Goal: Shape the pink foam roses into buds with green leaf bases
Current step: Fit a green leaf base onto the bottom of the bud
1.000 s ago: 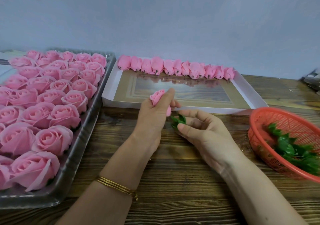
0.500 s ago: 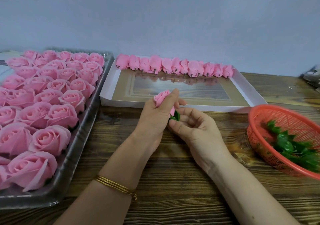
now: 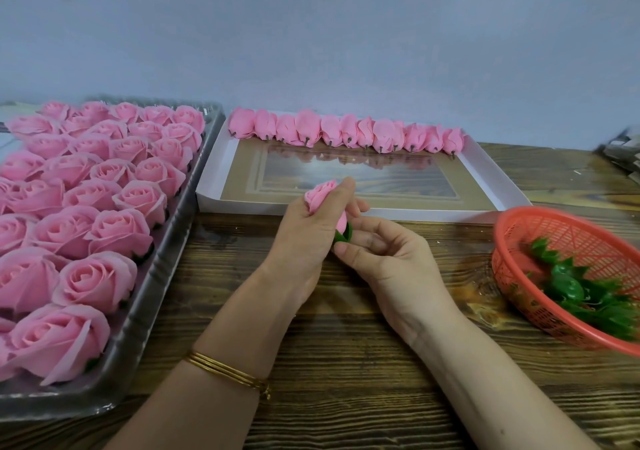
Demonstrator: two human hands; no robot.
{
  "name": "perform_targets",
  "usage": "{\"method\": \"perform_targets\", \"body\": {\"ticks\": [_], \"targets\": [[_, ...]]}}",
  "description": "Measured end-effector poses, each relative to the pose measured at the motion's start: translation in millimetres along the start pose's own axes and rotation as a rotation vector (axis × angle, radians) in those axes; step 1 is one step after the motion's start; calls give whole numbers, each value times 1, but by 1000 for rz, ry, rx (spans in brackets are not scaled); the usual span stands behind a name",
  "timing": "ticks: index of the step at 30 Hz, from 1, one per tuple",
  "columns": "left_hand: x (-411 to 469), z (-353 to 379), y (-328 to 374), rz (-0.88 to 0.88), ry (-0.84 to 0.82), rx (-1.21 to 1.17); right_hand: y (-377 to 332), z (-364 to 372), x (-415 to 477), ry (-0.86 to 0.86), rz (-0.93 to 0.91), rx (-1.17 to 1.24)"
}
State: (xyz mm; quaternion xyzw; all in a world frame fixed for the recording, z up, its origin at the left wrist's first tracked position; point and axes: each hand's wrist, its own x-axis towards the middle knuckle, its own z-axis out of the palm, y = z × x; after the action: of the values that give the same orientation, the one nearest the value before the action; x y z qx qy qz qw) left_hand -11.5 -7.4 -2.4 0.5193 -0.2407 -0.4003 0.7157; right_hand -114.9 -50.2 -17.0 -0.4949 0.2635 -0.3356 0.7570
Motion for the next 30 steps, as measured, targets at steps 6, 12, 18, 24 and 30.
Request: {"method": "perform_targets", "body": {"ticks": [6, 12, 18, 24, 30], "targets": [[-1, 1, -1, 4, -10, 17, -4, 3, -2, 0, 78, 87], [0, -1, 0, 3, 6, 22, -7, 6, -4, 0, 121, 77], [-1, -3, 1, 30, -12, 38, -7, 6, -4, 1, 126, 138], [-2, -2, 2, 17, -21, 55, -7, 6, -3, -5, 140, 121], [-3, -2, 3, 35, -15, 60, -8, 6, -4, -19, 144, 91]]}}
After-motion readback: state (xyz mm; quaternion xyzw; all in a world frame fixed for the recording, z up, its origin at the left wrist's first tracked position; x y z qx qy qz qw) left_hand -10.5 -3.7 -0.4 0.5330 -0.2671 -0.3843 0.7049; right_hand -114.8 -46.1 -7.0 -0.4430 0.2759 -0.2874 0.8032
